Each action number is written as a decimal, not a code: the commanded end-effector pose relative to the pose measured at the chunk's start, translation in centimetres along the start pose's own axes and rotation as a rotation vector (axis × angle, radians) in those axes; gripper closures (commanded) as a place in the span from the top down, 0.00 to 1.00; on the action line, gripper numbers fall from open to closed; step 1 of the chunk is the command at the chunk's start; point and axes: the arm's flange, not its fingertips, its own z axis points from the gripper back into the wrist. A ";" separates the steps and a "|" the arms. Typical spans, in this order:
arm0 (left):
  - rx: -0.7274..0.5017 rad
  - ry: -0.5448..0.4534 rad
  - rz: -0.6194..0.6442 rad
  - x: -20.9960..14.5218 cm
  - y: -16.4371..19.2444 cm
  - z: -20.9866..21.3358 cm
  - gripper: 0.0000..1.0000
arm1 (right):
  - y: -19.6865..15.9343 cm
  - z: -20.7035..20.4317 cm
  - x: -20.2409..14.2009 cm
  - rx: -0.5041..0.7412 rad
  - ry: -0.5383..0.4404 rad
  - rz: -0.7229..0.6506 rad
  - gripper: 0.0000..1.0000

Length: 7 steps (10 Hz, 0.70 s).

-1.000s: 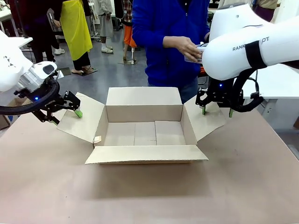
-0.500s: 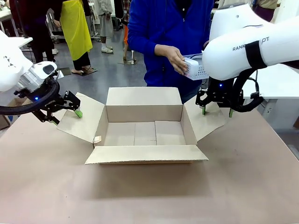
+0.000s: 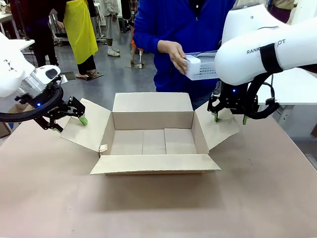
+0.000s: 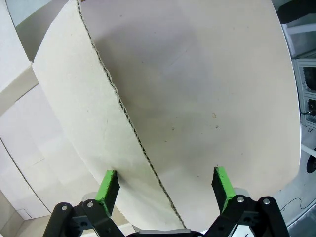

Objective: Pack the gift set into the box.
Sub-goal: Lift both hands away from the flaps of the Package Box.

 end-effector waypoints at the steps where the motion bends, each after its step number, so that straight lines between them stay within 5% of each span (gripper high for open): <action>1: 0.012 -0.002 0.010 0.0 -0.1 0.2 1.00 | 0.0 0.2 0.1 -0.020 -0.015 -0.020 1.00; 7: 0.012 -0.002 0.010 0.0 -0.1 0.2 1.00 | 0.0 0.2 0.1 -0.020 -0.015 -0.020 1.00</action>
